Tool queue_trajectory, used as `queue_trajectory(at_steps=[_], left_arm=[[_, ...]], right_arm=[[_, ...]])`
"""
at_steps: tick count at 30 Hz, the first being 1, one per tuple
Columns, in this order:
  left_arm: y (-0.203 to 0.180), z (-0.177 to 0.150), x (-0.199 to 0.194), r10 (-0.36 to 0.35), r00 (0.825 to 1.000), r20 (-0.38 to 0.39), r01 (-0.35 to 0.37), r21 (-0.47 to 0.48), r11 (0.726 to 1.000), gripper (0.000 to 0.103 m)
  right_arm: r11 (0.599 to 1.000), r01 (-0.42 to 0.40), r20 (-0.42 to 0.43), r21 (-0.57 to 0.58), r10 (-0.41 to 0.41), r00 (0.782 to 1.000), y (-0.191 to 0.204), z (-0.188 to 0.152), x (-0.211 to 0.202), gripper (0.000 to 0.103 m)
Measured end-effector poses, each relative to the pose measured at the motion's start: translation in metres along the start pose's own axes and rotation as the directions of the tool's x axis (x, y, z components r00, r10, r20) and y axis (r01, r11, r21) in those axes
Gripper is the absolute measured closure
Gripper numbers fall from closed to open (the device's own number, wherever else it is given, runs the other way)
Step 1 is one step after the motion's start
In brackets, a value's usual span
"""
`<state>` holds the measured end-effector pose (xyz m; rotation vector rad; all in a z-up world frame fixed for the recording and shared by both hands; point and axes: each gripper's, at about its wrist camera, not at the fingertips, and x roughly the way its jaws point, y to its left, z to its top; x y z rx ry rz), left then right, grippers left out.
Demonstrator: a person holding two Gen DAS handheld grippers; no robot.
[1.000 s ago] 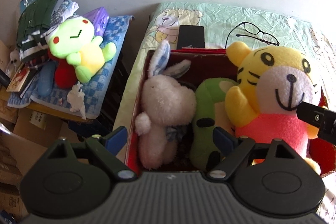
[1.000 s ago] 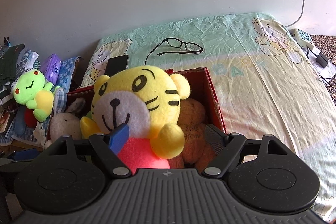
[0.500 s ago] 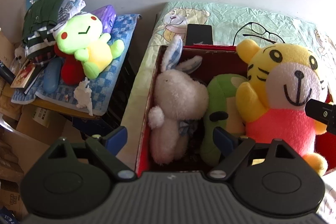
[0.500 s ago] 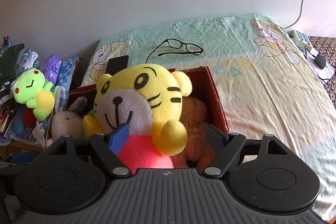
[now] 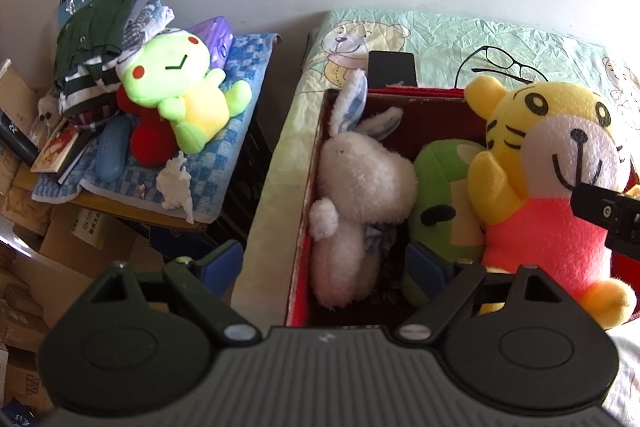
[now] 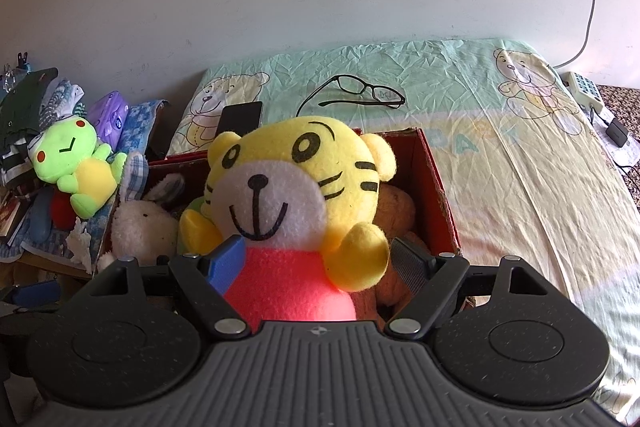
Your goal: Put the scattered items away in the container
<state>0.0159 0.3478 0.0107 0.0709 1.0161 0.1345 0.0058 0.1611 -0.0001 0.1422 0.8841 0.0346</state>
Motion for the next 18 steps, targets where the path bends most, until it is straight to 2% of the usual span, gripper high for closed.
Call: queue_trajectory(at_steps=[18], left_arm=[[-0.016,-0.012,0.011,-0.024,0.999,-0.021,0.025,0.044,0.999,0.015]], right_arm=[[1.000,0.005,-0.009,-0.002,-0.005,1.000,-0.007,-0.011,0.005,0.021]])
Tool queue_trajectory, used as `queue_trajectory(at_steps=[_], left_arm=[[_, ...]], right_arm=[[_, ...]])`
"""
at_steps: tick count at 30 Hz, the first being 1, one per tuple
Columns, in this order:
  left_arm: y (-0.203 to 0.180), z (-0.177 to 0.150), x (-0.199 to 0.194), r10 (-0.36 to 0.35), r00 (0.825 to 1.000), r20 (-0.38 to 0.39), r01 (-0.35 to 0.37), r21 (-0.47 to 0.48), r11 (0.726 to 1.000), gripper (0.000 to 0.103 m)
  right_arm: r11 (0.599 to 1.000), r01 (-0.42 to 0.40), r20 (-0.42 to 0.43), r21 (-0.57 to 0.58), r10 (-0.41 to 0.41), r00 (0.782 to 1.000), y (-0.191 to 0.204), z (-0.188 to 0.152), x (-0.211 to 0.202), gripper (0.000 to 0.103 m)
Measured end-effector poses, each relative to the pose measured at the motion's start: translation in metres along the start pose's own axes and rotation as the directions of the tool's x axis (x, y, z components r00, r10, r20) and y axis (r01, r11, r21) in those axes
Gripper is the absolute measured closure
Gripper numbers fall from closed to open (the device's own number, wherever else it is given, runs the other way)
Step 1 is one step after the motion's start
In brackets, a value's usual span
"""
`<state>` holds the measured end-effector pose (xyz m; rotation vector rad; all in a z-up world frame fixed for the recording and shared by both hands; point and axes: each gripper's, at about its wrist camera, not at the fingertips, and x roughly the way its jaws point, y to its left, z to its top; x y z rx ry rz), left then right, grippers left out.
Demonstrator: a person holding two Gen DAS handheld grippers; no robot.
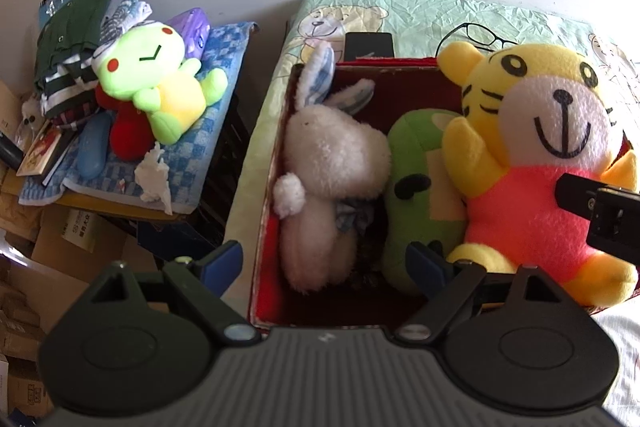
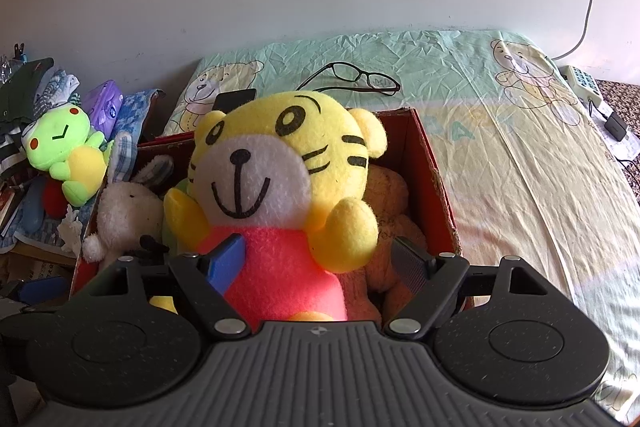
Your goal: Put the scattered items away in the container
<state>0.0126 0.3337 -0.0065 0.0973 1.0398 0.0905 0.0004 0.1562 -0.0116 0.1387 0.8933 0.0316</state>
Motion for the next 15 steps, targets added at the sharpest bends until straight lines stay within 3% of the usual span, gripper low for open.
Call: queue_trajectory(at_steps=[15], left_arm=[[-0.0008,0.0089,-0.0023,0.001,1.000,0.024,-0.001,0.003,1.000,0.015]], right_arm=[[1.000,-0.010,-0.003,-0.002,0.010,1.000,0.0002,0.0039,0.0036,0.021]])
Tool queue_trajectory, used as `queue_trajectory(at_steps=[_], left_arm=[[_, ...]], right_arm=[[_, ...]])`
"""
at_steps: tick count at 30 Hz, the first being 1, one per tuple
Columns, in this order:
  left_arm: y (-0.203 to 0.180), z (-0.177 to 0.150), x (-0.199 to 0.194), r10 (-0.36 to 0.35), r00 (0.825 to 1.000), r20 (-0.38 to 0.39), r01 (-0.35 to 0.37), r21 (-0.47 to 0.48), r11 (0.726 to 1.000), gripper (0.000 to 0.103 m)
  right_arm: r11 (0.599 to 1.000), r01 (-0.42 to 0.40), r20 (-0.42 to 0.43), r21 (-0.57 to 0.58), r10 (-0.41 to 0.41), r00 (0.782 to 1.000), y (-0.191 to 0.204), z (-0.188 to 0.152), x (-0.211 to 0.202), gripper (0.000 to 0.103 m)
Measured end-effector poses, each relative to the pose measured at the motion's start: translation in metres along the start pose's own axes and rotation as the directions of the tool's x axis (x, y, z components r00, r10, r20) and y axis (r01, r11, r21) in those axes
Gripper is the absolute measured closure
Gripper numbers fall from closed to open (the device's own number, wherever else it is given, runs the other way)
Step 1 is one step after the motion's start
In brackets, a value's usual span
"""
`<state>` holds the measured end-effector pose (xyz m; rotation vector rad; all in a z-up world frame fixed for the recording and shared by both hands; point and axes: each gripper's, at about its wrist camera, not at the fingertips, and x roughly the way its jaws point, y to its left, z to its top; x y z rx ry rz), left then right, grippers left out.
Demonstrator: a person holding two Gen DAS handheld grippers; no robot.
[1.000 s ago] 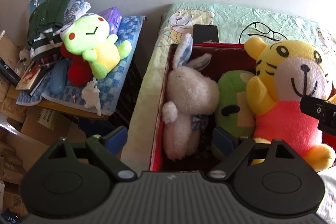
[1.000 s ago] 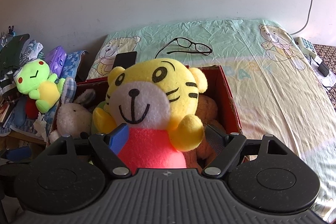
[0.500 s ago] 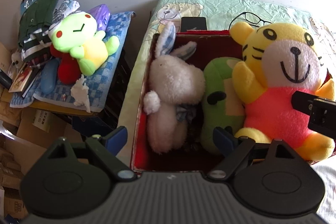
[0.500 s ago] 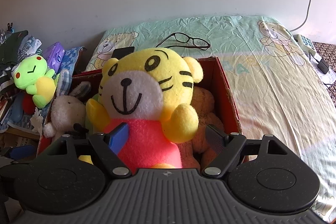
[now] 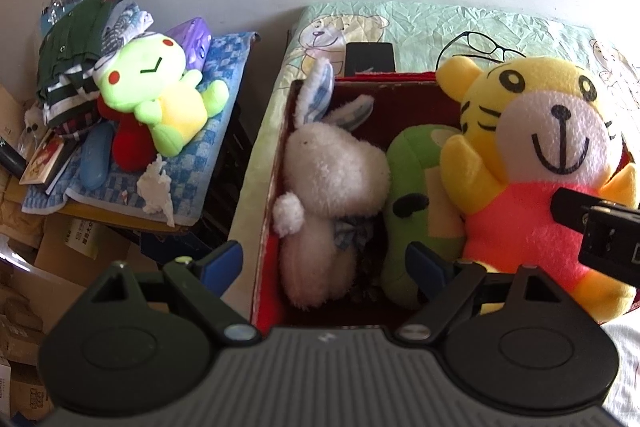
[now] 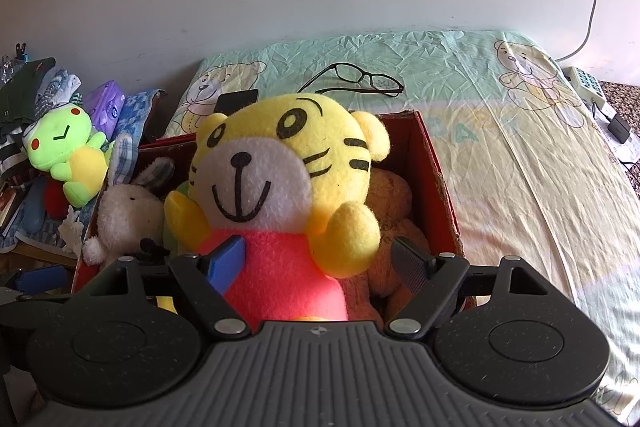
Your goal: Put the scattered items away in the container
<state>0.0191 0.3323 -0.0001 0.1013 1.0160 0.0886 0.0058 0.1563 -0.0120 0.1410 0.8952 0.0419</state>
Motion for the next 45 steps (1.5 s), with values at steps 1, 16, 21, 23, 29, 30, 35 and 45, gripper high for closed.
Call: queue_trajectory(at_steps=[1,16,21,23,29,30,35,45], left_arm=[[0.000,0.000,-0.001,-0.006,1.000,0.006,0.006,0.001,1.000,0.015],[-0.002,0.006,-0.001,-0.015,0.999,0.033,0.016,-0.009,1.000,0.015],[0.000,0.008,0.004,-0.011,1.000,0.014,0.011,-0.017,1.000,0.015],[0.001,0.008,0.006,-0.015,1.000,0.007,0.015,-0.024,1.000,0.015],[0.001,0.008,0.009,-0.017,1.000,-0.001,0.017,-0.021,1.000,0.015],[0.000,0.008,0.009,-0.015,1.000,-0.004,0.015,-0.022,1.000,0.015],[-0.001,0.008,0.011,-0.009,1.000,-0.003,0.009,-0.021,1.000,0.015],[-0.002,0.009,0.010,0.007,1.000,0.003,-0.006,-0.015,1.000,0.015]], right_arm=[[1.000,-0.001,0.000,0.001,0.001,1.000,0.000,0.000,0.000,0.021],[1.000,-0.010,0.016,-0.005,0.010,1.000,0.004,0.005,0.004,0.021],[1.000,-0.002,0.018,-0.015,0.003,1.000,0.005,0.007,0.006,0.020],[1.000,0.003,0.019,-0.016,-0.002,1.000,0.004,0.007,0.006,0.019],[1.000,0.013,0.018,-0.021,-0.013,1.000,0.004,0.008,0.007,0.018],[1.000,0.012,0.017,-0.020,-0.012,1.000,0.004,0.008,0.008,0.018],[1.000,0.006,0.016,-0.011,-0.006,1.000,0.003,0.008,0.008,0.018],[1.000,0.006,0.016,-0.008,-0.006,1.000,0.003,0.009,0.008,0.018]])
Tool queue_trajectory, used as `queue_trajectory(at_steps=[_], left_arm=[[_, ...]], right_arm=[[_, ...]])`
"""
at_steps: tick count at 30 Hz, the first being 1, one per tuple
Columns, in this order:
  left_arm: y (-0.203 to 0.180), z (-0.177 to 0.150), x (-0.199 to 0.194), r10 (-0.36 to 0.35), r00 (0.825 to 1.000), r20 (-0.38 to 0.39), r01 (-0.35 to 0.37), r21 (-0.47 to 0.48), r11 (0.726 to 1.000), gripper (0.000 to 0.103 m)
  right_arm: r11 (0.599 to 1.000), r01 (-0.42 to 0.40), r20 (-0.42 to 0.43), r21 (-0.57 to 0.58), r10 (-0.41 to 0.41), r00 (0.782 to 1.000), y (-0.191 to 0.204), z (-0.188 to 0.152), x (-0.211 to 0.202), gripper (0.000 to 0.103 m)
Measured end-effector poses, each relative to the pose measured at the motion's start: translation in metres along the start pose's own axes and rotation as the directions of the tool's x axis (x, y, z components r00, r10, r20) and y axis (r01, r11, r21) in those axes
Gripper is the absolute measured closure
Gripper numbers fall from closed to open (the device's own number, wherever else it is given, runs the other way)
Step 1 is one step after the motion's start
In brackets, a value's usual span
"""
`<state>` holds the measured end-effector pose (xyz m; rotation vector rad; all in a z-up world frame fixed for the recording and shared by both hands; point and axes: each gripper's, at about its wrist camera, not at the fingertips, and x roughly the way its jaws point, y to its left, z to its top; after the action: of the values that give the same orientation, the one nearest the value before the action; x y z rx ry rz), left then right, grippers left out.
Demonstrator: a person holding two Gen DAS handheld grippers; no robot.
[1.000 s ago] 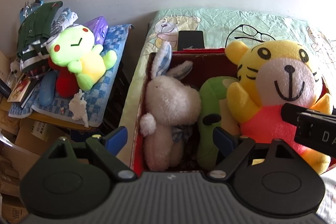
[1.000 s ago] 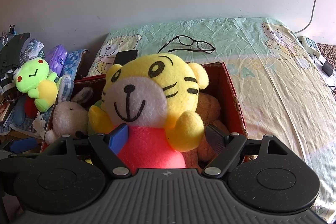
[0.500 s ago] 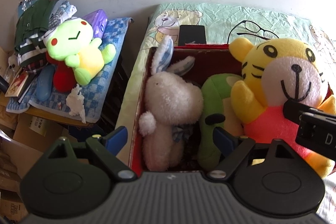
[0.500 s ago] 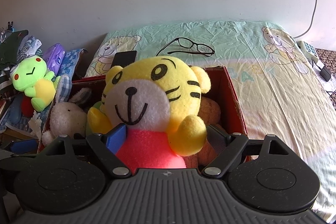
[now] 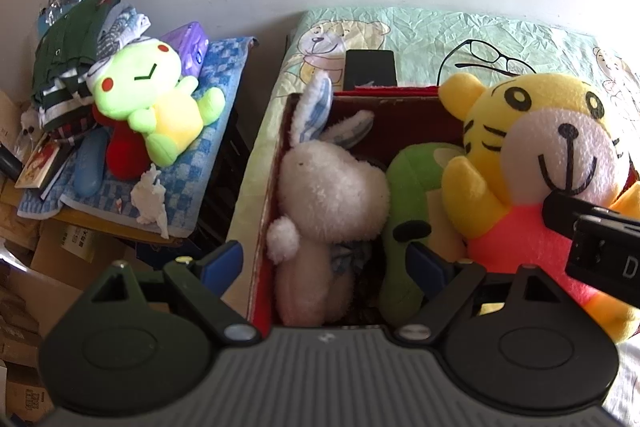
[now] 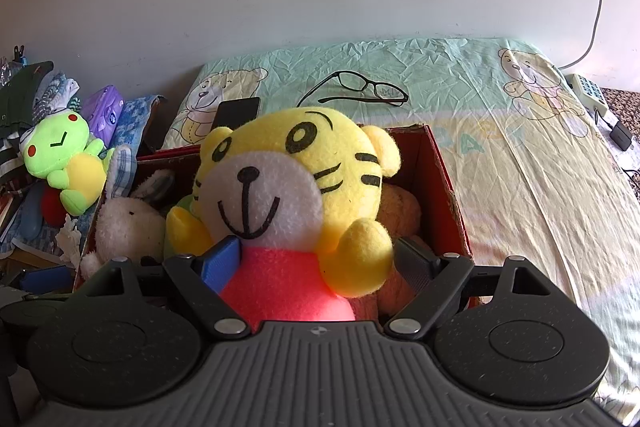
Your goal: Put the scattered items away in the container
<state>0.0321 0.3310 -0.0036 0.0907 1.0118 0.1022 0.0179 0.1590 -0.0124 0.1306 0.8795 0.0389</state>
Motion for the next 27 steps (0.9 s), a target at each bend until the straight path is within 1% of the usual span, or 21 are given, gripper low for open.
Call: queue_trajectory(at_steps=[27], left_arm=[[0.0012,-0.0010,0.0006,0.014,1.000,-0.013,-0.014,-0.004,1.000,0.015]], right_arm=[[1.000,0.000,0.000,-0.002,0.000,1.000,0.0014,-0.0007,0.0001,0.018]])
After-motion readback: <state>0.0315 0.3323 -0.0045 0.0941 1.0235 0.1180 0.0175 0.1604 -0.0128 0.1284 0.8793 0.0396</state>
